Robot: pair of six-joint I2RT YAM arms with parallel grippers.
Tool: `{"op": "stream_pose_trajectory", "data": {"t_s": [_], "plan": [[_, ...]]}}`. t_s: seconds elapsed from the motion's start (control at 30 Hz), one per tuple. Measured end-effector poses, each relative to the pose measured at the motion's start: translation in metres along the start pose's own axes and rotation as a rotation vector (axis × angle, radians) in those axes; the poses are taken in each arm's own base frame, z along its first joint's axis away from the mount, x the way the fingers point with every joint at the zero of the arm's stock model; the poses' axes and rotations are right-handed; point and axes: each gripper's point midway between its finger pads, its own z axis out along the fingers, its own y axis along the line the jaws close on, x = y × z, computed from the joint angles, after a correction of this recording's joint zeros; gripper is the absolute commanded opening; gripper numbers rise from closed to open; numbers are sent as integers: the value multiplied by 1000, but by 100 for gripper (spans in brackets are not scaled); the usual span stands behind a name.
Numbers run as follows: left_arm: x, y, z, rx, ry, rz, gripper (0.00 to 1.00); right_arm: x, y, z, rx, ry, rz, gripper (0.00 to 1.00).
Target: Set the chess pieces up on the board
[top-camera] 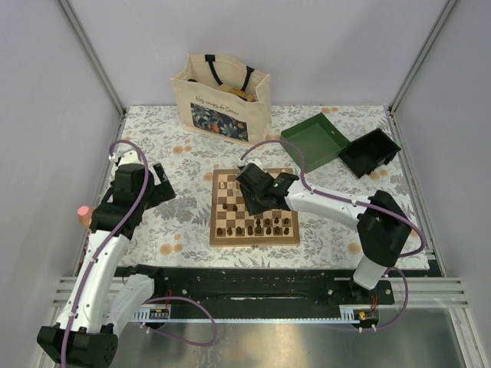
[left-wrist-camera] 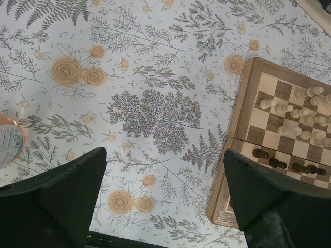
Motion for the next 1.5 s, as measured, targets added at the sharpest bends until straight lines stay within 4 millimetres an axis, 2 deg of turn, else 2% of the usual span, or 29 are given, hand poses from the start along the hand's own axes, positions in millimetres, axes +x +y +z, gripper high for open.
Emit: {"op": "stream_pose_trajectory", "data": {"t_s": [0.3,0.97,1.5], "plan": [[0,-2,0,12,0,-1,99,-19,-7,-2,0,-31,32,43],[1,-4,2,26,-3,-5,99,-33,-32,6,15,-30,102,42],[1,-2,2,22,-1,-10,99,-20,-30,33,21,32,96,39]]}}
